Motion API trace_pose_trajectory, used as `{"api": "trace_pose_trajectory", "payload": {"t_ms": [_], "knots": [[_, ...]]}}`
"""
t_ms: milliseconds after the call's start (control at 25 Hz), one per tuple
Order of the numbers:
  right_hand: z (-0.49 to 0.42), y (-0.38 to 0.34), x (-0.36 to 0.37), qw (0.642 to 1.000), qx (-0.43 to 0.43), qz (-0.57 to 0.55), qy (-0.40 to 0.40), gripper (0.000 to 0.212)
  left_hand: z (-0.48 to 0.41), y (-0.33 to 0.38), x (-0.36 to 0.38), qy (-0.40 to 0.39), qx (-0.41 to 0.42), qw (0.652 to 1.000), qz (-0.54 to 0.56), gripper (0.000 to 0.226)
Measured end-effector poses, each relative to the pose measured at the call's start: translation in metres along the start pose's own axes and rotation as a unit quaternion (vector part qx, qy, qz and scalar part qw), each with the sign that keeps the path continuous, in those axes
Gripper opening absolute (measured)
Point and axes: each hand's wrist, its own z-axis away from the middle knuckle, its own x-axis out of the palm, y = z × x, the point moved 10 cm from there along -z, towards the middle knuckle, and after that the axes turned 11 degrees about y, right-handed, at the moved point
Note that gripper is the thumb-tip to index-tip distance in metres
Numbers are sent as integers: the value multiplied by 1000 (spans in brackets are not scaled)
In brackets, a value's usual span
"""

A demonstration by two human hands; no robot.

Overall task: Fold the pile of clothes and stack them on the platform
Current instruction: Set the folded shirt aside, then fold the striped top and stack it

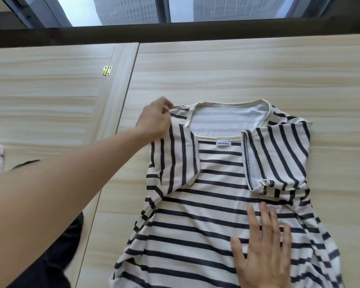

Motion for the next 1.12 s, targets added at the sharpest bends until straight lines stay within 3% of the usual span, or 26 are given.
{"api": "trace_pose_trajectory", "payload": {"t_ms": [120,200,280,400,520,600,720,840,920,1040,1120], "knots": [[2,0,-1,1000,-4,-9,5,77,42,-33,37,-39,129,978,-158,60],[0,-2,0,1000,-8,-16,2,74,60,-56,65,-63,157,958,-231,82],[-1,-3,3,999,-8,-37,-9,75,63,-69,77,-18,178,933,-313,89],[0,-2,-15,994,2,-105,37,66,63,-69,77,43,181,926,-329,90],[-67,-4,-54,966,-14,-227,125,49,57,-63,73,63,191,931,-304,90],[-152,15,-53,975,-9,-174,141,62,52,-63,74,52,185,940,-283,87],[-247,48,8,998,-5,-38,-48,95,53,-61,70,68,178,948,-256,79],[-270,62,48,972,-54,-63,-219,116,34,-30,62,108,257,917,-285,60],[-279,60,47,967,-73,-66,-236,124,11,-10,72,41,295,897,-326,62],[-283,60,50,972,-56,-69,-218,129,-10,-5,83,-64,227,906,-351,96],[-278,62,50,970,-24,-111,-217,107,-6,3,78,-54,202,915,-344,82]]}}
